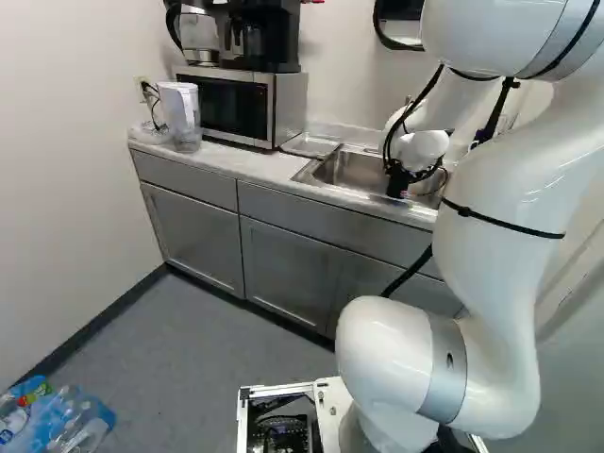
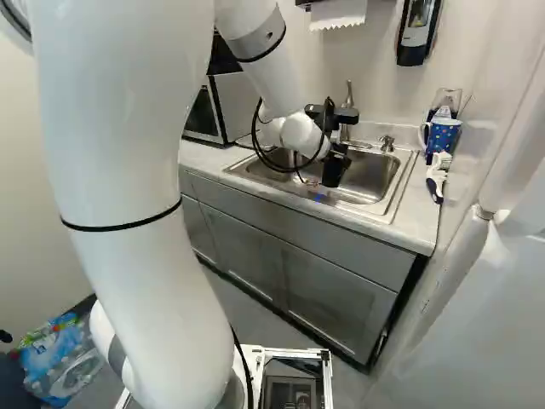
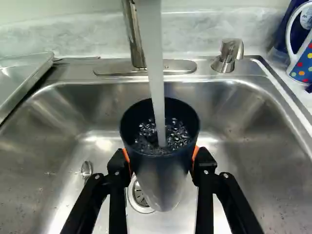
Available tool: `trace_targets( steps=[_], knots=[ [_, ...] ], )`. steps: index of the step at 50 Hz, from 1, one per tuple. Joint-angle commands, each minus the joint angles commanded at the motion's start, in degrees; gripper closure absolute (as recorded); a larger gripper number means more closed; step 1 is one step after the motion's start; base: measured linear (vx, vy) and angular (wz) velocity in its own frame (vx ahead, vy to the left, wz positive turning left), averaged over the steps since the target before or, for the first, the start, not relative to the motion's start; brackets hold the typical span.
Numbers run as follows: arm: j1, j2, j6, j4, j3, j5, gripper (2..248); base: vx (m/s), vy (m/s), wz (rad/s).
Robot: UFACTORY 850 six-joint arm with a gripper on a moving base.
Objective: Rinse the cup and place it in the tray
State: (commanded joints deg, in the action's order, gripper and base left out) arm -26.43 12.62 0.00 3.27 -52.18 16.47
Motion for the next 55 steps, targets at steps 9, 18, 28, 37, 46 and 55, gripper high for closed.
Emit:
trace_targets(
  steps=[9, 18, 28, 37, 46, 55],
  knots=[
    [0.00, 0.00, 0.00, 0.00, 0.00, 0.00, 124, 0.000, 0.000, 0.000],
    [0.00, 0.00, 0.00, 0.00, 0.00, 0.00, 124, 0.000, 0.000, 0.000],
    [0.00, 0.00, 0.00, 0.00, 0.00, 0.00, 124, 0.000, 0.000, 0.000],
    [0.00, 0.00, 0.00, 0.00, 0.00, 0.00, 124, 0.000, 0.000, 0.000],
    [0.13, -0.07, 0.00, 0.00, 0.08, 0.00, 124, 0.000, 0.000, 0.000],
    [1.27, -0.64, 0.00, 0.00, 0.73, 0.00, 124, 0.000, 0.000, 0.000]
  ],
)
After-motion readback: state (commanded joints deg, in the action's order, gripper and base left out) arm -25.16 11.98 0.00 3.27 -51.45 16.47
